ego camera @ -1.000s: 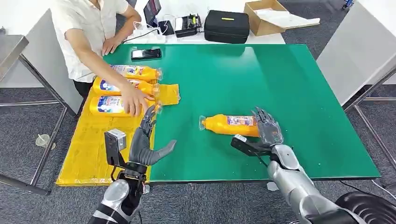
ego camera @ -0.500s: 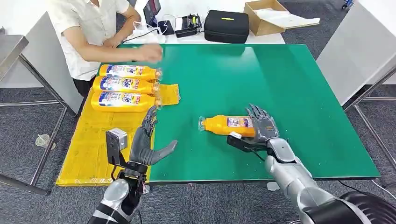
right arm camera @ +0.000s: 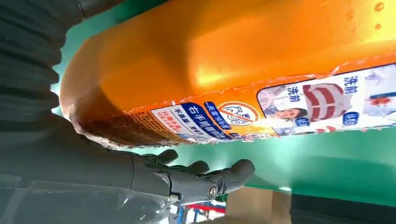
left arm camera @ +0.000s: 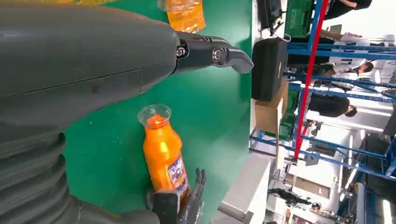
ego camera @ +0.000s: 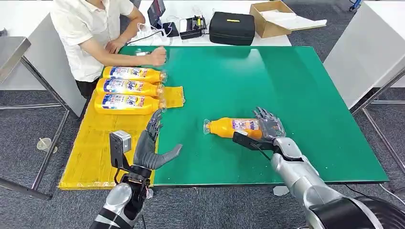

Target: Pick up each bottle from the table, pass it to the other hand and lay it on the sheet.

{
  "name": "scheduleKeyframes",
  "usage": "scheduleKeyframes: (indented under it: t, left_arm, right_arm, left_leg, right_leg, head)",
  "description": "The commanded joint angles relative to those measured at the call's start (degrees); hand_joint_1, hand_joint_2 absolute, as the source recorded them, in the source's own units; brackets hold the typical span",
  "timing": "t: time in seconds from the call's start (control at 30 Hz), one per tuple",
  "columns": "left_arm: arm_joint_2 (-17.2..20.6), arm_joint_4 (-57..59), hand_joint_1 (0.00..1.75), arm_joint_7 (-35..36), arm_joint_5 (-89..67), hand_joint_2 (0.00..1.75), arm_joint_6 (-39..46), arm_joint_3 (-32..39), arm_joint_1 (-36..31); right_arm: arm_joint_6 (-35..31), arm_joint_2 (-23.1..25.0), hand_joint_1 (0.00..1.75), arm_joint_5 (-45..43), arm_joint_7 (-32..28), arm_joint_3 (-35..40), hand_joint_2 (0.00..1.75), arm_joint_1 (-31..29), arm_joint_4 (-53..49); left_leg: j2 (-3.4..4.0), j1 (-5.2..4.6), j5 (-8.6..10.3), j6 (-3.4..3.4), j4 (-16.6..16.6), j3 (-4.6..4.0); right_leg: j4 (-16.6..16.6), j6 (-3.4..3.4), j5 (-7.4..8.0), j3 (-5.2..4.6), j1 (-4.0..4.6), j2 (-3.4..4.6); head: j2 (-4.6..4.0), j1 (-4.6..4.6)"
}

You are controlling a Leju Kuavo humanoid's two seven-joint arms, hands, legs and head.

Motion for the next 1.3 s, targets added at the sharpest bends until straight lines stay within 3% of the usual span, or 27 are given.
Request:
scheduleKeyframes:
  t: [0.03, 0.3, 0.53, 0.7, 0.8, 0.87, 1.03, 1.1, 1.17, 1.3]
  left_arm:
    - [0.34, 6.08, 0.00, 0.69, -0.33, 1.75, -0.76, -0.63, -3.19]
    - [0.38, 6.27, 0.00, 0.41, -0.13, 1.75, -1.21, -0.55, -3.37]
    - [0.76, 6.42, 0.00, -0.62, 0.39, 1.75, -2.16, -1.09, -3.64]
    - [0.81, 6.21, 0.00, -1.10, 0.68, 1.75, -2.22, -1.36, -3.50]
    - [0.54, 5.08, 0.00, -2.96, -0.41, 1.75, 0.02, -1.34, -2.58]
    - [0.17, 3.98, 0.00, -2.77, 1.47, 1.75, -0.31, -0.85, -1.03]
    - [0.21, 4.15, 0.00, -2.70, 2.29, 1.75, -0.88, -1.36, -0.77]
    - [0.00, 5.70, 0.00, -0.96, 7.61, 1.75, -4.84, -1.08, -0.54]
    - [-0.31, 7.36, 0.00, -0.42, 11.65, 1.75, -7.28, -1.45, -0.69]
    - [-0.35, 7.64, 0.00, -1.10, 12.93, 1.75, -7.38, -3.17, -1.73]
  right_arm:
    - [12.61, -1.16, 1.75, -2.17, 4.61, 2.20, 1.75, -1.84, 9.36]
    - [12.61, -1.56, 1.75, -3.39, 3.22, 1.35, 1.75, -1.90, 9.20]
    - [14.56, -2.99, 1.75, -9.91, -6.49, -2.43, 1.75, -0.11, 8.82]
    - [11.95, -3.31, 1.75, -12.16, -10.03, -3.02, 1.75, 0.99, 7.04]
    - [10.35, -0.69, 1.75, -22.17, -20.43, -9.37, 1.75, 4.33, 2.59]
    - [11.23, 1.00, 1.75, -27.47, -24.13, -11.31, 1.75, 7.47, -4.21]
    - [12.18, 1.23, 1.75, -29.09, -22.62, -10.44, 1.75, 8.94, -9.10]
    - [16.74, 4.15, 1.75, -35.55, -28.14, -11.81, 1.75, 9.75, -14.04]
    - [20.80, 6.29, 1.75, -39.60, -26.50, -10.17, 1.75, 11.24, -21.06]
    - [19.43, 8.11, 1.75, -41.86, -23.87, -3.10, 1.75, 11.87, -28.90]
  left_leg:
    - [-0.04, 0.04, -0.03, -0.01, -0.03, 0.27]
    - [-0.20, 0.09, -0.05, -0.04, -0.05, 0.53]
    - [-0.21, 0.09, -0.06, -0.03, -0.06, 0.56]
    - [-0.21, 0.15, -0.09, -0.07, -0.06, 0.58]
    - [-0.09, 0.14, -0.08, -0.07, -0.05, 0.56]
    - [-0.08, 0.18, -0.11, -0.08, -0.07, 0.60]
    - [0.19, 0.13, -0.24, -0.16, -0.04, 0.52]
    - [0.32, 0.16, -0.37, -0.25, 0.00, 0.60]
    - [0.26, 0.11, -0.21, -0.21, -0.06, 0.48]
    - [0.55, 0.23, -0.26, -0.22, 0.00, 0.24]
  right_leg:
    - [-0.08, -0.12, -0.05, 0.30, 0.06, -0.13]
    - [-0.17, -0.18, -0.07, 0.41, 0.13, -0.20]
    - [-0.18, -0.17, -0.09, 0.66, 0.12, -0.21]
    - [-0.20, -0.29, -0.10, 0.68, 0.20, -0.28]
    - [-0.20, -0.23, -0.05, 0.62, 0.19, -0.13]
    - [-0.24, -0.27, -0.06, 0.67, 0.24, -0.14]
    - [-0.11, -0.25, -0.04, 0.54, 0.25, 0.15]
    - [-0.06, -0.44, -0.14, 0.55, 0.30, 0.17]
    - [-0.09, -0.20, -0.05, 0.41, 0.22, 0.18]
    - [0.01, -0.22, -0.03, 0.15, 0.25, 0.49]
  head:
    - [0.00, -0.02]
    - [0.00, 0.00]
    - [0.00, 0.00]
    - [0.00, 0.00]
    - [0.00, 0.02]
    - [0.00, 0.02]
    - [0.00, 0.00]
    - [0.00, -0.02]
    - [0.00, -0.02]
    - [0.00, 0.04]
